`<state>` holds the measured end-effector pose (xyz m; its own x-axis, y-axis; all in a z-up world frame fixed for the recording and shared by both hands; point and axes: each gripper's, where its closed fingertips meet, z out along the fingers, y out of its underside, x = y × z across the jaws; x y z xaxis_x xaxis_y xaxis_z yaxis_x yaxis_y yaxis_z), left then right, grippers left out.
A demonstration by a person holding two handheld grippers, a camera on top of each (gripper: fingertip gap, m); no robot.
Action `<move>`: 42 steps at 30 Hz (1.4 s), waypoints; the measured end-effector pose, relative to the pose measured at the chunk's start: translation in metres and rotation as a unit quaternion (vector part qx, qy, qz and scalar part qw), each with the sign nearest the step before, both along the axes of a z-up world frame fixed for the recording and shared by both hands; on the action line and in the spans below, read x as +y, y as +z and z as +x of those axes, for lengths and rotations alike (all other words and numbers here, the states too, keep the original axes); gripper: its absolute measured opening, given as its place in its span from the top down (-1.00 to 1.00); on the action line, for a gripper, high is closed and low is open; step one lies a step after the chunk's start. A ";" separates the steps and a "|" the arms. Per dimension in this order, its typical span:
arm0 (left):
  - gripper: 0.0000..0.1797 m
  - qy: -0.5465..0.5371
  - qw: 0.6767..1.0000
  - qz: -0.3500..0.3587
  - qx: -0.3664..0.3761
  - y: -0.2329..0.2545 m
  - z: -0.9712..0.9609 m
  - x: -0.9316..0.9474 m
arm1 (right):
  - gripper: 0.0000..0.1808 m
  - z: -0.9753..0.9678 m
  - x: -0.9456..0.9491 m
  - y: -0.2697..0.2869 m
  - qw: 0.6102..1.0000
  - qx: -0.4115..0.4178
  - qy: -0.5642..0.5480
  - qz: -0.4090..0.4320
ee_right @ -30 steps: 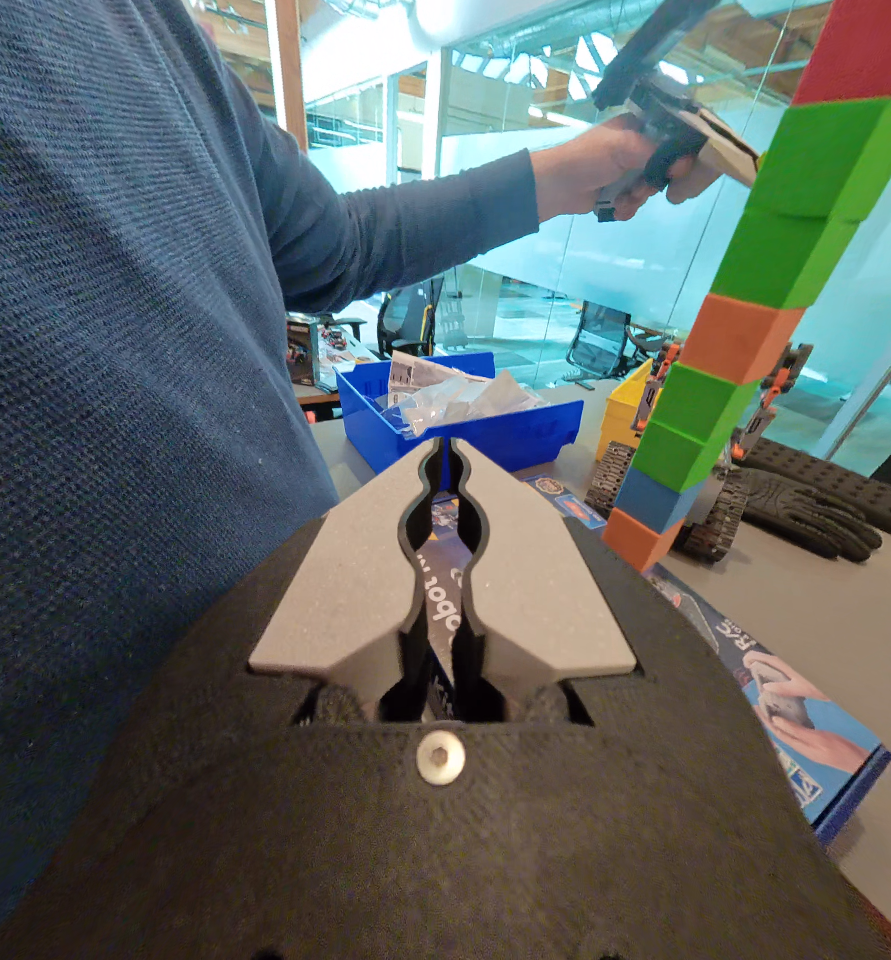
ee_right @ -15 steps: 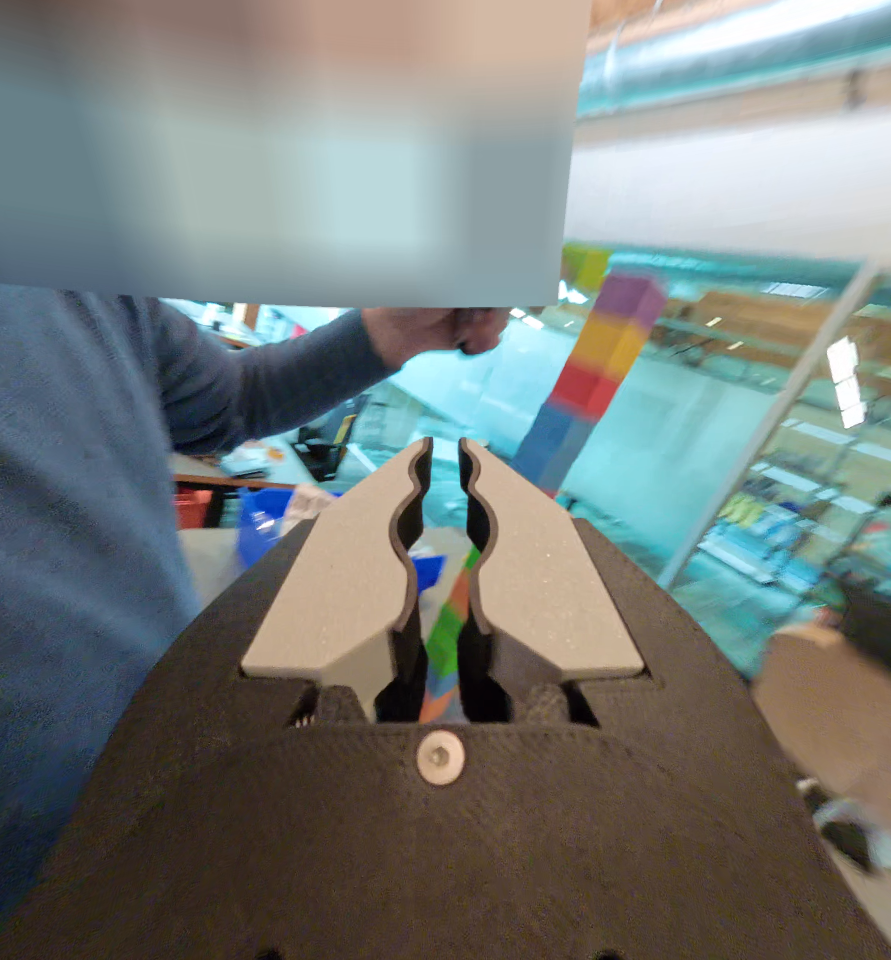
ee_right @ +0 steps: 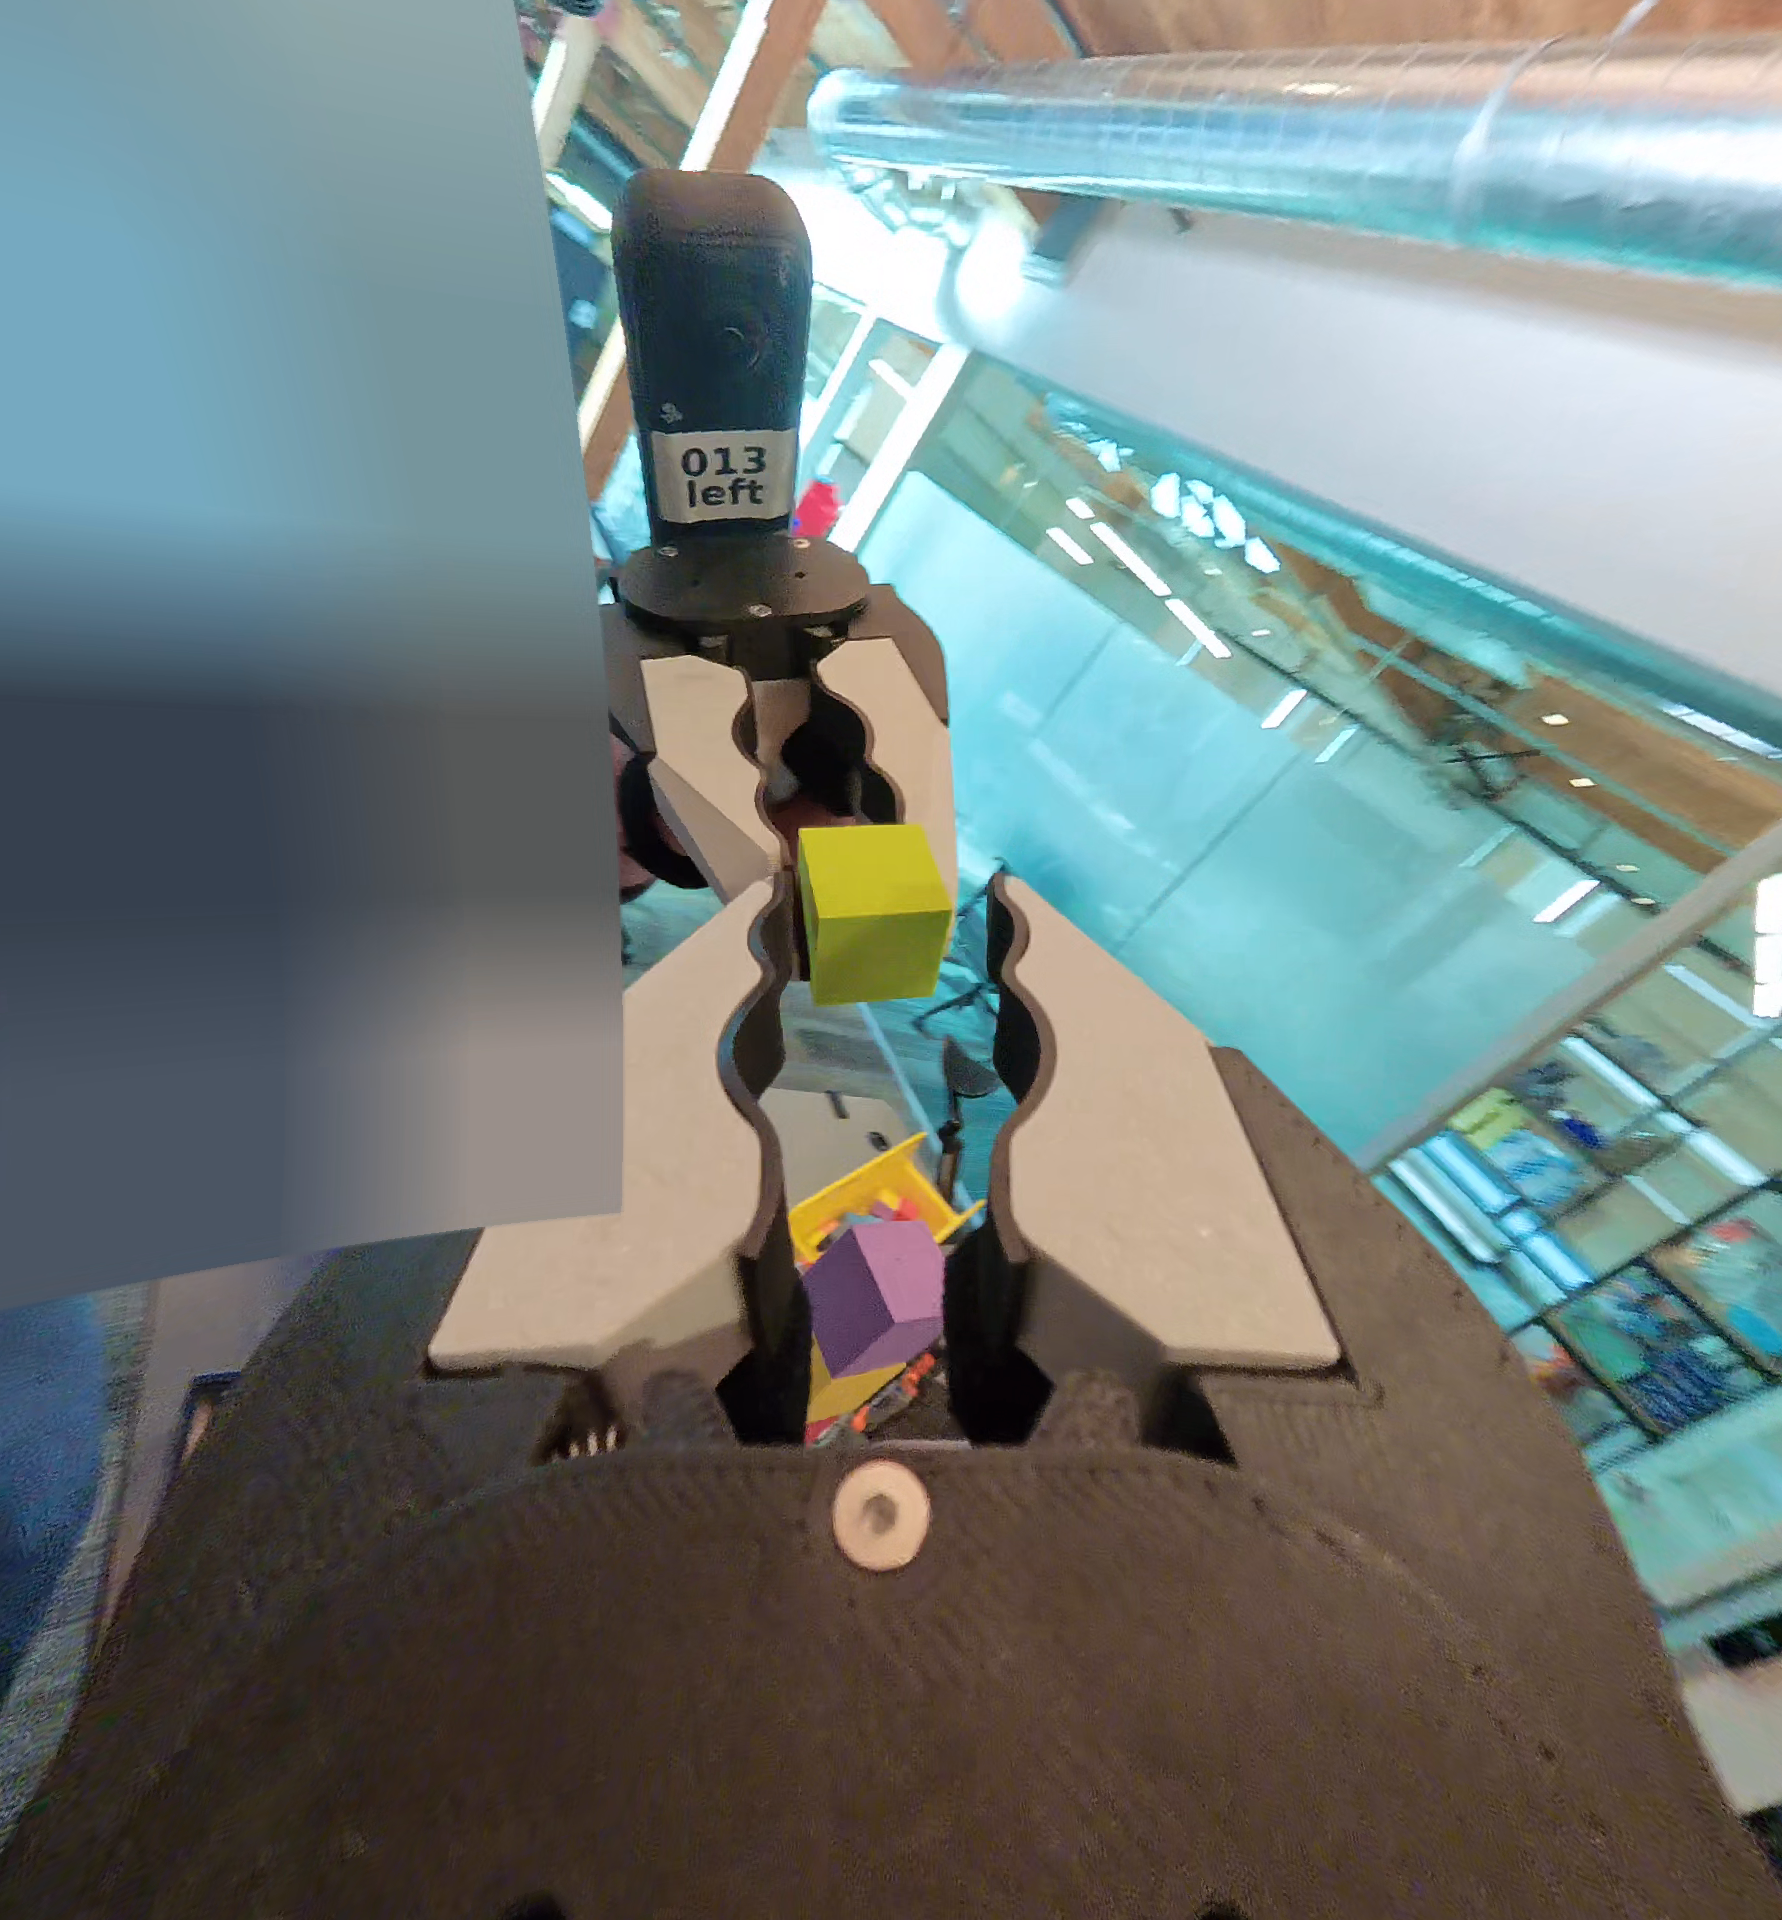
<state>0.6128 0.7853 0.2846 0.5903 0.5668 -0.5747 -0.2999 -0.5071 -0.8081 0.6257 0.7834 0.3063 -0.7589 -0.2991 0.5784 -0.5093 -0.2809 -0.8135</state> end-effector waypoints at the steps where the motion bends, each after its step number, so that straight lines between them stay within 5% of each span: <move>1: 0.72 0.002 1.000 -0.001 0.005 0.001 0.000 0.000 | 0.61 -0.001 -0.002 0.001 1.000 -0.004 0.010 0.008; 19: 0.72 -0.019 0.998 0.047 -0.036 -0.019 -0.029 -0.011 | 0.73 -0.043 -0.005 -0.009 0.979 -0.088 0.104 0.150; 27: 0.76 -0.014 0.998 0.055 -0.042 -0.037 -0.032 -0.023 | 0.73 -0.049 -0.013 -0.038 0.961 -0.063 0.120 0.241; 42: 0.81 -0.005 0.997 0.064 -0.039 -0.046 -0.029 -0.031 | 0.73 -0.058 -0.013 -0.049 0.951 -0.086 0.148 0.259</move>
